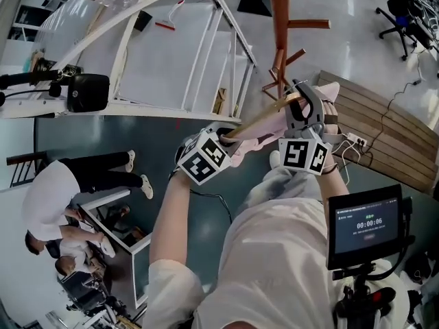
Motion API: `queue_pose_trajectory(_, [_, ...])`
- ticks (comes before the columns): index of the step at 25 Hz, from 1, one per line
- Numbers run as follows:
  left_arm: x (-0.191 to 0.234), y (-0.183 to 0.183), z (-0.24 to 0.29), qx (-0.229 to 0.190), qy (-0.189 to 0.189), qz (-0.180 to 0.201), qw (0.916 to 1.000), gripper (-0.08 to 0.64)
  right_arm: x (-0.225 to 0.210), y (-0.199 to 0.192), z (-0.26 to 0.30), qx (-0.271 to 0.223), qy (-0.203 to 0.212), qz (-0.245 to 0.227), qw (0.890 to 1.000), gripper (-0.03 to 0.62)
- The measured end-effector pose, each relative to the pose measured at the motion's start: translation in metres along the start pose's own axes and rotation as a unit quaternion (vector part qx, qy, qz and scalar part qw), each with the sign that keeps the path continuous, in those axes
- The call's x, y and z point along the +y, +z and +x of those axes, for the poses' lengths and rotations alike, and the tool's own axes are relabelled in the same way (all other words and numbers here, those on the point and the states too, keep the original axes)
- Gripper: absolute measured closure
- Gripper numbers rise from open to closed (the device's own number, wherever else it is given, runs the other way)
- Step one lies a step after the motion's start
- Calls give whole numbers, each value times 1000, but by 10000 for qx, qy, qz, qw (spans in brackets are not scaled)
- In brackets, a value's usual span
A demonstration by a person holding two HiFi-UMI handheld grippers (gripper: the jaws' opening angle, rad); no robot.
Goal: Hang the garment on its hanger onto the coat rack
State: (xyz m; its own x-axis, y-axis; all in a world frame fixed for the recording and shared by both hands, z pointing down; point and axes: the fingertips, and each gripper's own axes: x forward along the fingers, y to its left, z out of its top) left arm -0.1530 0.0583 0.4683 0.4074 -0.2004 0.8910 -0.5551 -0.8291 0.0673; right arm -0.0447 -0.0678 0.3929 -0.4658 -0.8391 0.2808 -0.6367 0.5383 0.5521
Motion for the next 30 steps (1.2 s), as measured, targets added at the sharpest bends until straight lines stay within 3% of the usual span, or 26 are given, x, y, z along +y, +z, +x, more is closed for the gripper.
queue_pose_trajectory(12, [44,-22,38,209,-249,367,9988,513,23,-27,41,292,-67,36,9995,479])
queue_pose_trajectory(30, [83,-30,77,386,-508,382,9972,513,35,-55,84,635,47,8,9980,479])
